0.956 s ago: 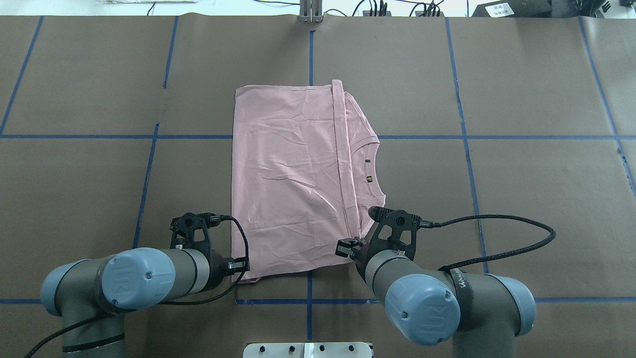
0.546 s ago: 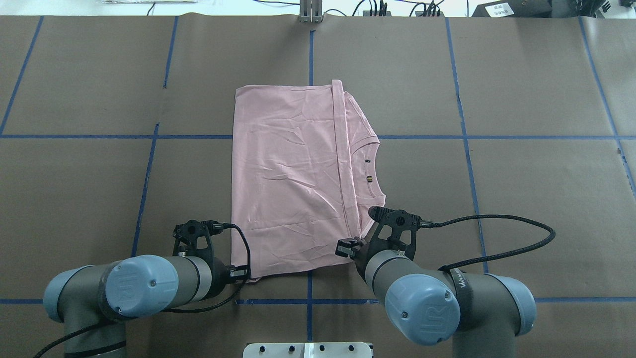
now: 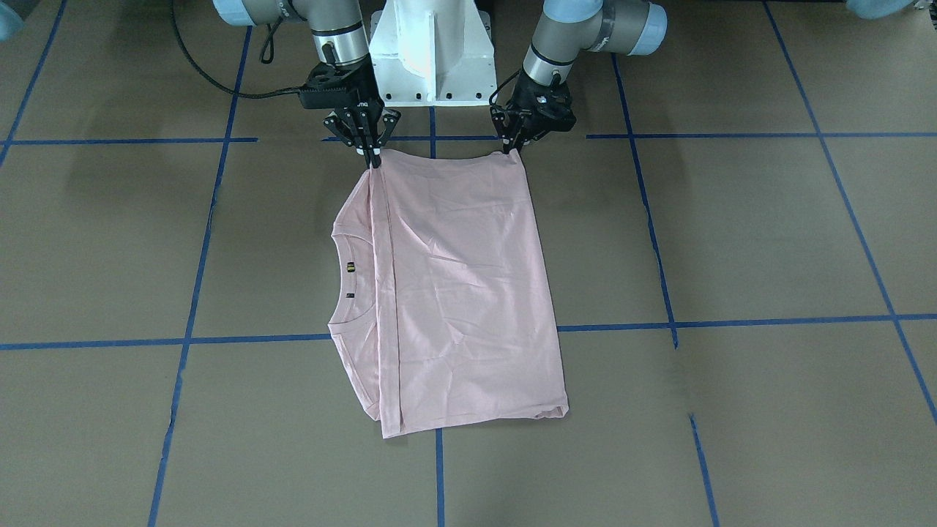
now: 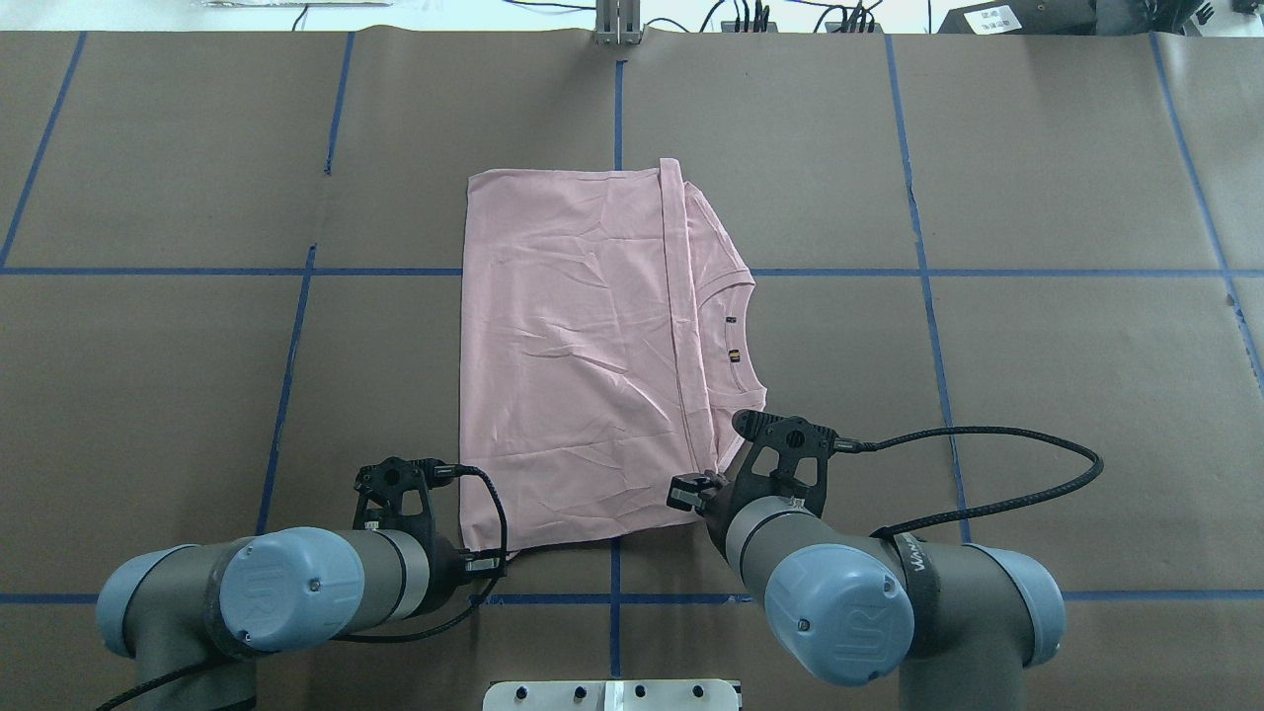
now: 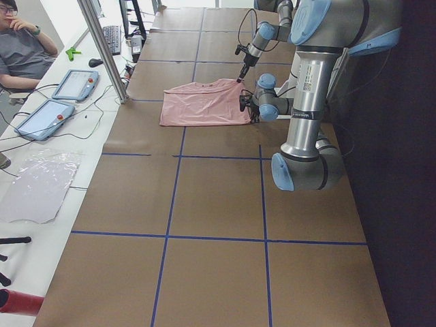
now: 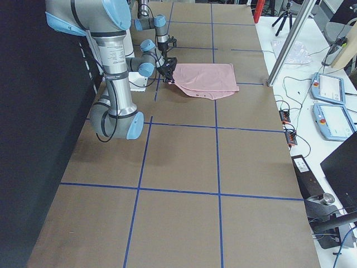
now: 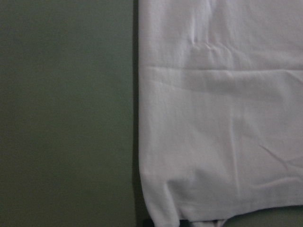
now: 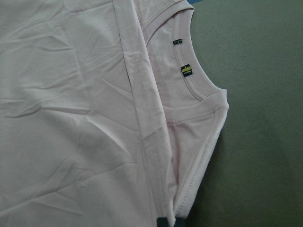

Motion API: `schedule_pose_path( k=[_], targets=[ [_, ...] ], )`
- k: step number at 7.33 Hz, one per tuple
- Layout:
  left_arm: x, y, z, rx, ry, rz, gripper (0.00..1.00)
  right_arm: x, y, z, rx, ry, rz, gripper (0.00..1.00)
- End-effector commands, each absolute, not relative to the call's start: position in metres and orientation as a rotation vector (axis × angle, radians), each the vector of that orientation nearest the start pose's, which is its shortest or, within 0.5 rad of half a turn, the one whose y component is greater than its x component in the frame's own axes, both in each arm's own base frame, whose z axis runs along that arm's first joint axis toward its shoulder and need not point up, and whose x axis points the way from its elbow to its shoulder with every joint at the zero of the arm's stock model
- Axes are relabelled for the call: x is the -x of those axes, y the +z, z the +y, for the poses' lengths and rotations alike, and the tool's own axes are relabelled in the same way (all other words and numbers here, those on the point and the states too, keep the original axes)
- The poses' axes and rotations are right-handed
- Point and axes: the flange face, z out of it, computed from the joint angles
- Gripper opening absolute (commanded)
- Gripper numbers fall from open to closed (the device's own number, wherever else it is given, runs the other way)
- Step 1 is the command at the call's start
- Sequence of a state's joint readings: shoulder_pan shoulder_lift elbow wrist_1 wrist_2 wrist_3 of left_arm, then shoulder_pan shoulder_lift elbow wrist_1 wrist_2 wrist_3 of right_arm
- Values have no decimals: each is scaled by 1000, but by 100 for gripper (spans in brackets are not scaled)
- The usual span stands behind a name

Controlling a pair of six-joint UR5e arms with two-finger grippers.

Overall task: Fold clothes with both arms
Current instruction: 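Pinch the shirt edge nearest the robot with both grippers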

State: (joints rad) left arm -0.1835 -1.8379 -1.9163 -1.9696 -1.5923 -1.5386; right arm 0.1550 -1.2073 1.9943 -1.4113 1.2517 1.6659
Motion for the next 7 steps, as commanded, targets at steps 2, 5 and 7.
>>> schedule_pose_path(
  k=[2, 5, 7],
  targets=[
    [-528, 306, -241, -101, -137, 1027, 0, 530, 256, -249, -325, 381, -936, 0],
    [-513, 291, -244, -112, -126, 1000, 0, 522, 253, -248, -325, 380, -946, 0],
    [-513, 291, -245, -113, -127, 996, 13, 523, 252, -248, -325, 381, -948, 0]
  ],
)
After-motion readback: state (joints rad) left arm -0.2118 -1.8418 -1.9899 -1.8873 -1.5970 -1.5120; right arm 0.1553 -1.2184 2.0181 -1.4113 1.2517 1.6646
